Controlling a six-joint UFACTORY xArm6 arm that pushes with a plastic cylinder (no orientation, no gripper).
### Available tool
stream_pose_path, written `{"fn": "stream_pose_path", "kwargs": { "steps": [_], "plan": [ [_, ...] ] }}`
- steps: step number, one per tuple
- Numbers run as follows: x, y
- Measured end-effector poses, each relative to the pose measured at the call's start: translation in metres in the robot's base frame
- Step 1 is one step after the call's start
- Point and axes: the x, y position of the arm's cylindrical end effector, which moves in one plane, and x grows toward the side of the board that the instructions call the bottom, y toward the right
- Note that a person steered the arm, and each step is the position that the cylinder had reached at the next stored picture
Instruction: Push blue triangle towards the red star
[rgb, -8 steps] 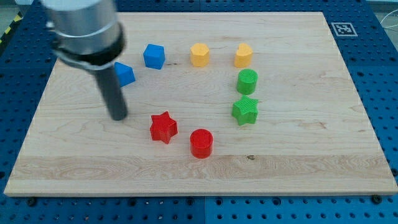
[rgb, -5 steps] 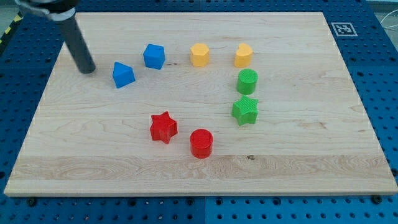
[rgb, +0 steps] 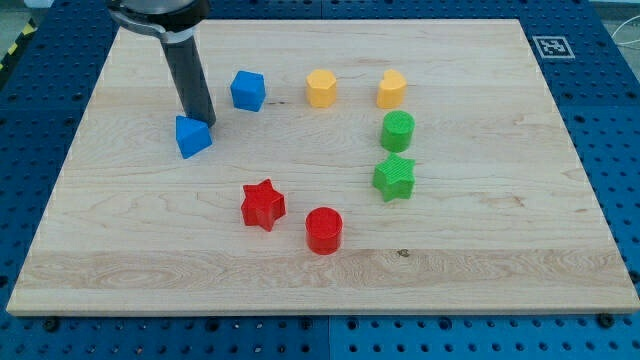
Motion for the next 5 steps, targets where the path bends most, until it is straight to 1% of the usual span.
{"fn": "stream_pose_path", "kwargs": {
  "steps": [2, 5],
  "plan": [
    [0.003, -0.009],
    [0.037, 0.002]
  ]
}}
